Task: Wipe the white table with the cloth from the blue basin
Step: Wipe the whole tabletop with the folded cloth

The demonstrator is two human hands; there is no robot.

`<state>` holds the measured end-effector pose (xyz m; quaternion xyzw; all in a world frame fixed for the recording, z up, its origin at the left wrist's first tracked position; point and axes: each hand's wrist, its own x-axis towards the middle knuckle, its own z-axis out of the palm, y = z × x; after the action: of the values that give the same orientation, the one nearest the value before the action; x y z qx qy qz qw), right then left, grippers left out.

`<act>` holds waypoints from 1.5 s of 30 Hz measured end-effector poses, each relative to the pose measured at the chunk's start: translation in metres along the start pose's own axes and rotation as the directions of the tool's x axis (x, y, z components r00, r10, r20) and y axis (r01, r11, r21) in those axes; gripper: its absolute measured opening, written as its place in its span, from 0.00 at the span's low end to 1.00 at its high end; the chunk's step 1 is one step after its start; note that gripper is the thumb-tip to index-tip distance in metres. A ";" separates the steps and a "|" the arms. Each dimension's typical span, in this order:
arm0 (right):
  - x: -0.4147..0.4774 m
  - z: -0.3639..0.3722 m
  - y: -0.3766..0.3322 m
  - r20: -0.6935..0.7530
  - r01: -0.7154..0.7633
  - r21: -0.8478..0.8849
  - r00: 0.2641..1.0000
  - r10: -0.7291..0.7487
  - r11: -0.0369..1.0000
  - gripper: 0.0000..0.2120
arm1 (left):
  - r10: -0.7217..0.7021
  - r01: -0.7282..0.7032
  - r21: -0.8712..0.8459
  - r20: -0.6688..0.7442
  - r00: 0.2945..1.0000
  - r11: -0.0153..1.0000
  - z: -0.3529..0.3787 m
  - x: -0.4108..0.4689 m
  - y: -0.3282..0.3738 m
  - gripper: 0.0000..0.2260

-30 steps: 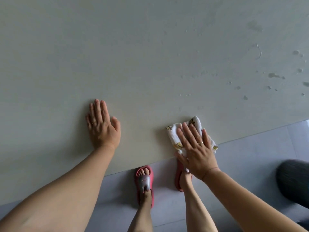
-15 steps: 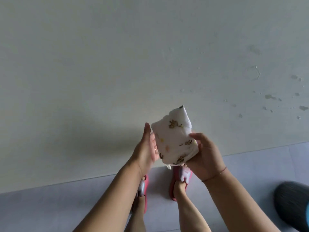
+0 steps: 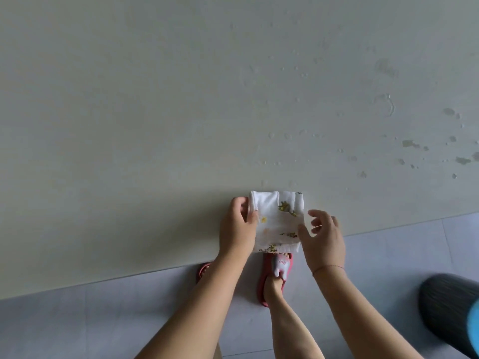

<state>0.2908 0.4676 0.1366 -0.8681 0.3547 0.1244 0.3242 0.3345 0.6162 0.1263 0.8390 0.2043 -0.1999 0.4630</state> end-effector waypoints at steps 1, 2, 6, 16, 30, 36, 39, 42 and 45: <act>-0.002 0.003 -0.002 -0.073 0.063 -0.063 0.995 -0.067 0.996 0.15 | 0.034 -0.029 0.050 -0.092 0.995 0.998 -0.002 0.001 0.001 0.07; -0.005 0.007 -0.005 -0.123 0.135 -0.106 0.981 -0.148 0.985 0.18 | 0.090 -0.071 0.109 -0.175 0.980 0.991 -0.005 0.002 0.001 0.08; -0.018 0.045 -0.031 -0.054 0.371 -0.280 0.915 -0.400 0.886 0.22 | 0.428 -0.286 0.428 -0.284 0.858 0.857 -0.024 0.026 -0.004 0.12; 0.020 0.068 0.003 0.312 0.686 -0.533 0.704 -0.639 0.496 0.31 | 0.450 -0.188 0.709 -0.200 0.871 0.679 -0.066 0.144 -0.024 0.26; 0.011 0.092 -0.024 0.322 0.732 -0.505 0.652 -0.686 0.458 0.31 | 0.474 -0.192 0.699 -0.235 0.849 0.689 -0.065 0.150 -0.031 0.27; 0.123 0.028 -0.024 0.187 0.570 -0.581 0.788 -0.586 0.581 0.29 | 0.450 -0.168 0.711 -0.228 0.863 0.683 -0.066 0.150 -0.028 0.28; 0.113 0.052 -0.050 -0.112 0.179 -0.486 0.958 -0.264 0.856 0.30 | 0.445 -0.161 0.711 -0.232 0.865 0.685 -0.065 0.149 -0.027 0.28; 0.059 0.099 -0.078 -0.003 0.376 -0.462 0.905 -0.425 0.803 0.30 | 0.440 -0.154 0.715 -0.233 0.867 0.682 -0.066 0.149 -0.026 0.28; 0.048 0.102 -0.076 0.312 0.779 -0.448 0.596 -0.740 0.439 0.28 | 0.442 -0.153 0.717 -0.234 0.866 0.680 -0.067 0.149 -0.026 0.28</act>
<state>0.3791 0.5491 0.0738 -0.9819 -0.1348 0.0905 0.0973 0.4554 0.7097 0.0629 0.9928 0.0622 -0.0099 0.1015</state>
